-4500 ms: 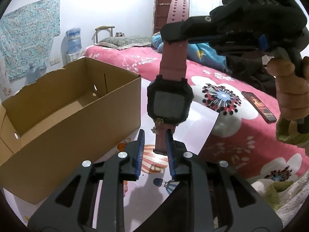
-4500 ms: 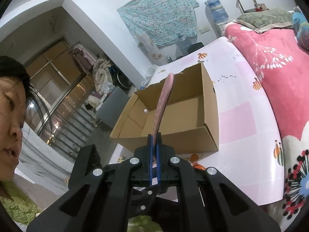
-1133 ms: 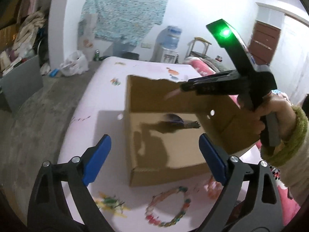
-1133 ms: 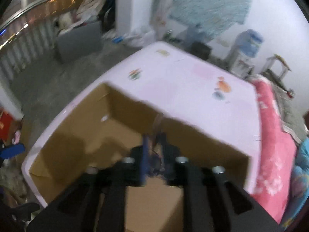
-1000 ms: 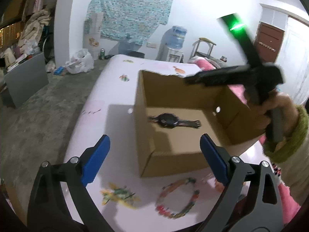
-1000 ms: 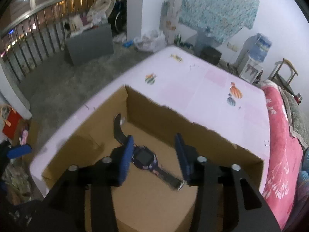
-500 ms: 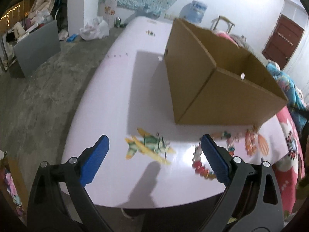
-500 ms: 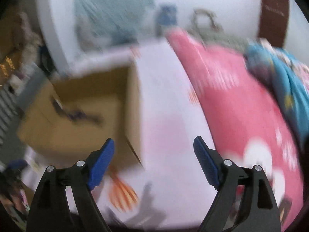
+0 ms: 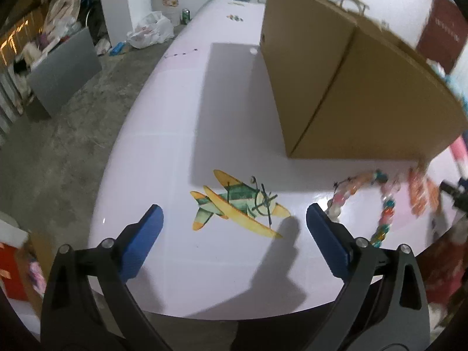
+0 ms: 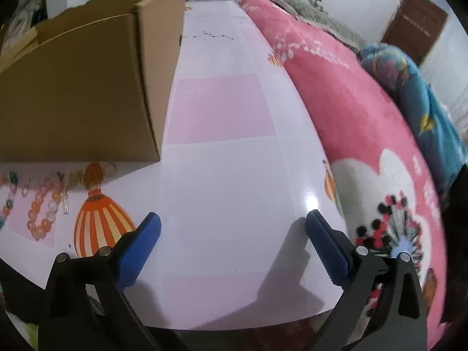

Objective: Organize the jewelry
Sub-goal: 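Withdraw the right gripper from the box back over the table, then move the right gripper back into the box over the pink-strap watch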

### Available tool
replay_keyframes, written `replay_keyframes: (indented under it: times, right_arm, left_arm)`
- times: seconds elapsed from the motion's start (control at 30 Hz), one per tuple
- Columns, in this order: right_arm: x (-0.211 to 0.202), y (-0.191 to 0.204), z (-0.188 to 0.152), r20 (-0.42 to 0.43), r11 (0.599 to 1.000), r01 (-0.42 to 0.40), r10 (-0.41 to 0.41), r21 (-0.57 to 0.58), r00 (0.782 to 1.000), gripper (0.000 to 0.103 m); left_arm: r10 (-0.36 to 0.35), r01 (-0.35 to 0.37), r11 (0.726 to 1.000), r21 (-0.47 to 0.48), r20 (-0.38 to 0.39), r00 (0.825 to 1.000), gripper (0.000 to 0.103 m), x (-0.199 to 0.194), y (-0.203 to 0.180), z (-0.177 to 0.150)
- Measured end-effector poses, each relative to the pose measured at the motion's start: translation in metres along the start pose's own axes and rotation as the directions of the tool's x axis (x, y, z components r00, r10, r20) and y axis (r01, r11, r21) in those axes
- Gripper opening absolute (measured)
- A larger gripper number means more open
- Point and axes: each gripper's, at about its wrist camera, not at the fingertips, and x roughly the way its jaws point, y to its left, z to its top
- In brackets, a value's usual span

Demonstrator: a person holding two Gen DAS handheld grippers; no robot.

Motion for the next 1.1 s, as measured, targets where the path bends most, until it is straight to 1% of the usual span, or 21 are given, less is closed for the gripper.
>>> replay_keyframes:
  times: [0.1,0.13,0.2,0.33,0.47,0.57,0.63,0.73,0.8,0.87,0.9,0.97,1.0,1.03,1.07,1.1]
  right_arm:
    - [-0.002,0.001,0.000,0.021,1.000,0.011,-0.011,-0.020,1.000,0.096]
    - [-0.004,0.003,-0.003,0.025,0.999,0.016,-0.015,-0.031,1.000,0.096]
    - [-0.004,0.001,-0.004,0.009,1.000,-0.002,0.002,-0.020,1.000,0.096]
    - [-0.001,-0.001,-0.001,-0.022,1.000,-0.028,0.028,0.001,0.999,0.096]
    - [-0.003,0.000,-0.005,0.012,1.000,-0.022,0.023,-0.015,1.000,0.096]
    - [-0.005,-0.002,-0.008,0.013,0.998,-0.052,0.052,-0.020,0.999,0.096]
    - [-0.006,-0.003,-0.007,0.023,0.997,-0.063,0.064,-0.046,0.998,0.096]
    - [-0.021,-0.007,-0.003,0.081,0.995,-0.079,0.084,-0.066,0.993,0.096]
    - [-0.044,-0.018,0.004,0.168,0.994,-0.093,0.102,-0.064,0.981,0.096]
    - [-0.064,-0.028,0.014,0.221,0.993,-0.101,0.113,-0.063,0.969,0.096]
    - [-0.076,-0.033,0.022,0.256,0.991,-0.118,0.131,-0.065,0.958,0.096]
    - [-0.106,-0.043,0.041,0.337,0.975,-0.198,0.219,-0.097,0.916,0.096]
    - [-0.120,-0.044,0.053,0.368,0.961,-0.243,0.276,-0.134,0.888,0.096]
    - [-0.133,-0.041,0.065,0.395,0.945,-0.273,0.323,-0.177,0.860,0.096]
    - [-0.145,-0.031,0.080,0.414,0.927,-0.287,0.366,-0.242,0.833,0.096]
    - [-0.152,-0.019,0.093,0.409,0.907,-0.293,0.401,-0.301,0.820,0.096]
  left_arm:
    - [0.045,-0.046,0.998,0.045,0.012,0.999,0.095,0.002,-0.007,-0.003]
    - [0.043,-0.044,0.998,0.038,0.019,0.999,0.095,0.001,-0.007,-0.004]
    - [0.043,-0.044,0.998,0.040,0.017,0.999,0.095,0.001,-0.007,-0.002]
    - [0.049,-0.049,0.998,0.044,-0.013,0.999,0.095,0.002,-0.008,0.002]
    - [0.054,-0.053,0.997,0.048,-0.019,0.998,0.096,0.004,-0.008,0.005]
    - [0.058,-0.056,0.997,0.051,-0.026,0.998,0.096,0.005,-0.008,0.006]
    - [0.056,-0.054,0.997,0.049,-0.038,0.998,0.096,0.005,-0.007,0.007]
    - [0.065,-0.062,0.996,0.067,-0.054,0.996,0.096,0.005,-0.007,0.010]
    - [0.060,-0.058,0.996,0.073,-0.028,0.998,0.096,-0.003,-0.005,0.010]
    - [0.024,-0.026,0.998,0.059,0.024,0.999,0.096,-0.020,-0.001,0.013]
    - [0.011,-0.014,0.998,0.055,0.052,0.999,0.096,-0.029,0.001,0.016]
    - [-0.030,0.022,0.998,0.055,0.163,0.986,0.095,-0.060,0.004,0.032]
    - [-0.043,0.032,0.998,0.058,0.197,0.979,0.095,-0.070,0.004,0.038]
    - [-0.068,0.052,0.996,0.069,0.263,0.963,0.095,-0.087,0.003,0.049]
    - [-0.092,0.068,0.994,0.086,0.319,0.943,0.095,-0.101,0.000,0.060]
    - [-0.110,0.079,0.992,0.101,0.348,0.931,0.095,-0.109,-0.003,0.067]
